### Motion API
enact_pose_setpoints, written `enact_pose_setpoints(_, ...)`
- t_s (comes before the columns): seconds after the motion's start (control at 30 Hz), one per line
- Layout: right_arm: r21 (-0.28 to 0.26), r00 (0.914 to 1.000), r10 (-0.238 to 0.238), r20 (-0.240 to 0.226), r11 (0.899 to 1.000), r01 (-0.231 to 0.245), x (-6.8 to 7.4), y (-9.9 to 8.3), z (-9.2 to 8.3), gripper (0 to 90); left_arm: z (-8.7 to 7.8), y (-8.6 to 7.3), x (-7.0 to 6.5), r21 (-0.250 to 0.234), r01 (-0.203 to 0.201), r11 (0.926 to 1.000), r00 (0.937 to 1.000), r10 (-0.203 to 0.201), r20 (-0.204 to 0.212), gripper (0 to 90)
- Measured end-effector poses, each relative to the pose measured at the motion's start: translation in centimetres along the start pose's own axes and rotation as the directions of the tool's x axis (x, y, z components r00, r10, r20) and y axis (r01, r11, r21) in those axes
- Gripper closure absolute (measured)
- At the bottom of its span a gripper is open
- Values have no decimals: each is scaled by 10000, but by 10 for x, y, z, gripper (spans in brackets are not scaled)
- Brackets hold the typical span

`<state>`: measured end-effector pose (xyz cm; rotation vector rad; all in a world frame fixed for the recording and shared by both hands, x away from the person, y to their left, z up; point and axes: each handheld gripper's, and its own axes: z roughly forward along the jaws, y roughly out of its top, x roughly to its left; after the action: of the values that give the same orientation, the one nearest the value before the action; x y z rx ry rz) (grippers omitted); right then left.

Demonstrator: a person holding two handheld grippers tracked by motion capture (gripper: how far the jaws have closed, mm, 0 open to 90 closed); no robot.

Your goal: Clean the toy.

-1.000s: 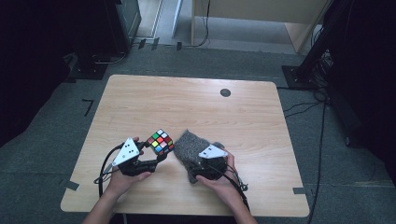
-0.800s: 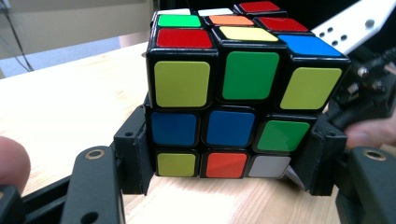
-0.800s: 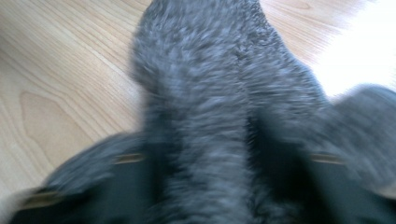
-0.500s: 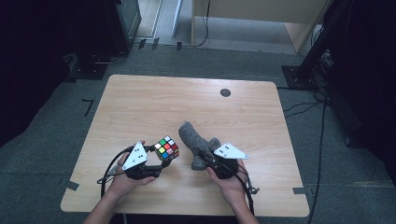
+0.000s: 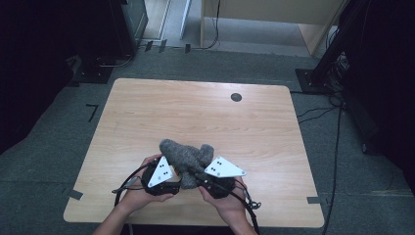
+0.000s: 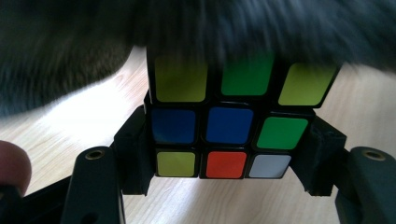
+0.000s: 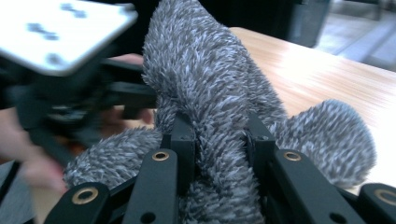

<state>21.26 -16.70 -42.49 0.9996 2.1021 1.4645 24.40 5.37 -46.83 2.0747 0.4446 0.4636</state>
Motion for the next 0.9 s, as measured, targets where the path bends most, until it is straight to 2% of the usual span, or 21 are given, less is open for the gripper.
enact_pose_setpoints(0.07,65,9989,133,452,9999,-136,-9,-2,-1,715,0,0,1,-51,7,10000,10000,-7,29,341)
enact_pose_setpoints(0.13,161,9946,630,821,9978,-645,-20,-4,-3,714,0,-1,2,-85,88,9999,9999,-87,110,341)
enact_pose_setpoints(0.2,65,9913,833,1019,9964,-844,-25,-4,-6,714,0,-2,3,-16,128,9999,9999,-128,68,341)
enact_pose_setpoints(0.23,-113,9917,938,875,9956,-932,-25,-3,-8,712,1,-2,3,54,139,9999,9999,-139,-14,341)
enact_pose_setpoints(0.3,-438,9964,840,121,9956,-834,-16,1,-11,707,3,-2,4,199,141,9997,9998,-139,-126,342)
enact_pose_setpoints(0.4,-205,9981,353,-509,9991,-364,2,4,-5,700,1,1,3,-20,274,9996,9996,-274,5,341)
enact_pose_setpoints(0.47,-79,9992,97,-385,9999,-100,7,0,1,697,0,1,2,57,155,9999,9998,-154,-137,341)
enact_pose_setpoints(0.53,7,9989,356,-289,9994,-356,0,-1,2,697,-2,-1,3,-35,228,9997,9997,-228,58,342)
enact_pose_setpoints(0.6,7,9987,467,217,9989,-467,-8,-3,0,699,-3,-1,3,-173,174,9997,9998,-172,119,342)
enact_pose_setpoints(0.67,26,9957,811,443,9967,-813,-17,-4,-2,700,-4,0,3,-255,113,9996,9998,-110,140,342)
enact_pose_setpoints(0.77,-22,9907,899,1021,9959,-902,-24,-4,-7,701,-4,0,3,-316,133,9994,9997,-127,209,342)
enact_pose_setpoints(0.83,-340,9902,1132,820,9933,-1107,-23,-1,-13,701,-3,0,4,-200,196,9996,9998,-195,75,342)
enact_pose_setpoints(0.9,-539,9940,1065,239,9930,-1051,-15,3,-15,700,-2,0,4,-149,197,9997,9998,-196,49,341)
